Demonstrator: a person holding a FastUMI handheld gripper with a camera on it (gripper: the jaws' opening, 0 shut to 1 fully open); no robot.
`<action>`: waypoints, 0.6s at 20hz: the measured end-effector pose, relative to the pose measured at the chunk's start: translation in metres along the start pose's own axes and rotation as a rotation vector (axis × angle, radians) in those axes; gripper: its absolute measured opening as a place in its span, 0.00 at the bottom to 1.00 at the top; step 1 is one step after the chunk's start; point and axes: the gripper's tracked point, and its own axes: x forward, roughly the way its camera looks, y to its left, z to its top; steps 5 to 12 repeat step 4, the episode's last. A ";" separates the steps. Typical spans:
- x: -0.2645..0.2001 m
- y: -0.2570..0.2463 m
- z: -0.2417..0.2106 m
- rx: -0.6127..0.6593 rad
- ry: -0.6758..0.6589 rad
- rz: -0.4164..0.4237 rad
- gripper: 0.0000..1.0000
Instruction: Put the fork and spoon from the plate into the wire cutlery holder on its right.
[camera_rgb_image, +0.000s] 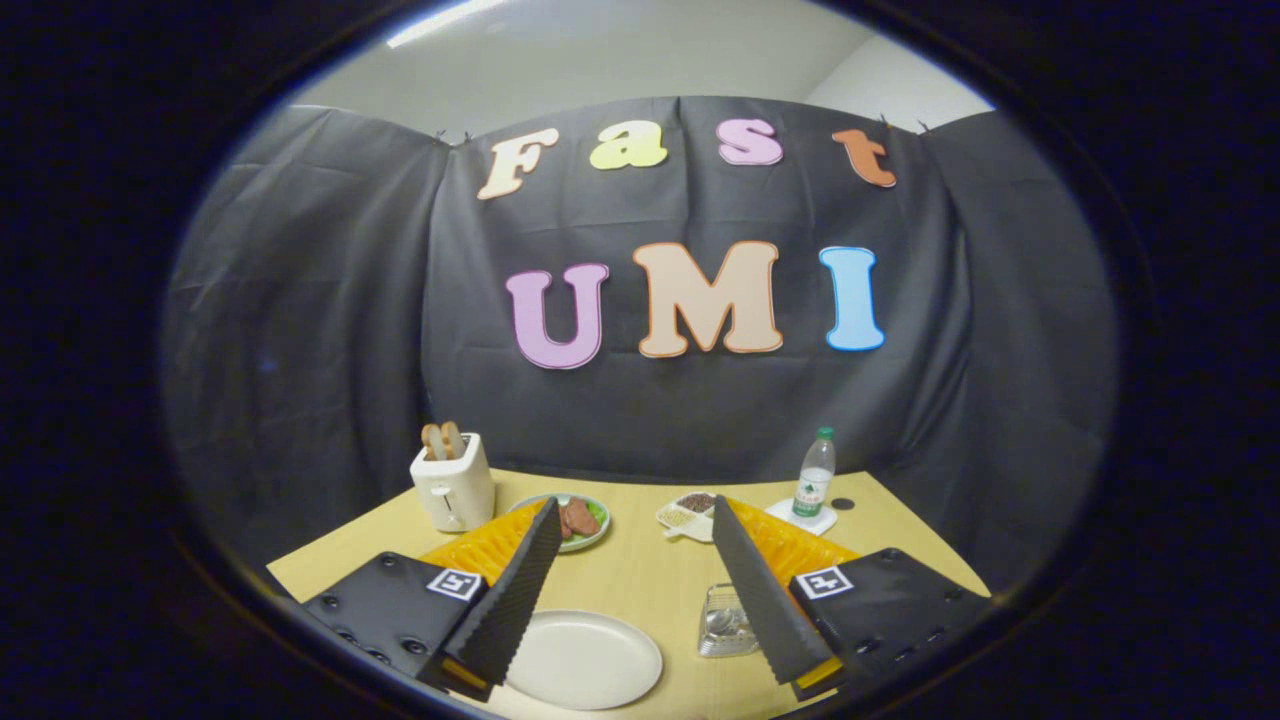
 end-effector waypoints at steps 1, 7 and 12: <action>0.001 0.000 0.003 -0.003 -0.011 0.002 0.97; 0.005 0.004 0.004 -0.001 -0.015 0.014 0.97; 0.005 0.004 0.004 -0.001 -0.015 0.014 0.97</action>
